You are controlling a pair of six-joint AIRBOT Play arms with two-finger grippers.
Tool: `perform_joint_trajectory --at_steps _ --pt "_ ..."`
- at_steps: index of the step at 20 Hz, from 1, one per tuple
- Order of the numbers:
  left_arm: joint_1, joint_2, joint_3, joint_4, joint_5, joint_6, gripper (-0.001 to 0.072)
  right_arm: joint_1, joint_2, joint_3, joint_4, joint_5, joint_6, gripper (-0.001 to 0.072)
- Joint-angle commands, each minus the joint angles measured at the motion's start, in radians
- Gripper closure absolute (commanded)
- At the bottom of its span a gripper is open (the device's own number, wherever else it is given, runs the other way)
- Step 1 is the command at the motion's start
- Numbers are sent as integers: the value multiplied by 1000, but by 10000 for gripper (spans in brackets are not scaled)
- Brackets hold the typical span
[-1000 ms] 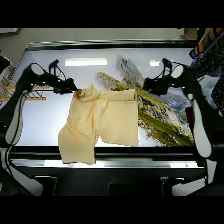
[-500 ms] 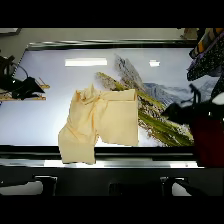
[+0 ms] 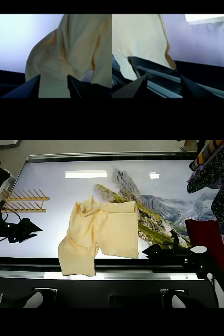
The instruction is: Fold the clothes and pants, and hang the long-sleeved shirts on hangers.
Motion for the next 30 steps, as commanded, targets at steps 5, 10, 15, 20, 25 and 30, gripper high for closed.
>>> perform_joint_trajectory --at_steps 5,10,15,20,25,30 --pt "9 66 -164 -27 58 45 315 328 6 -44 34 -335 107 233" --pt "9 66 -260 -29 95 82 315 369 6 -44 39 -408 141 266" --pt "9 66 -394 -78 148 158 315 369 6 -44 48 -373 119 666" --pt "9 66 -482 -79 211 215 315 369 7 -43 89 -302 92 682" --pt "70 65 -483 -79 300 237 315 369 7 -43 96 -256 92 682" --pt "85 -25 -483 -146 373 309 315 369 7 -43 96 -224 91 682"
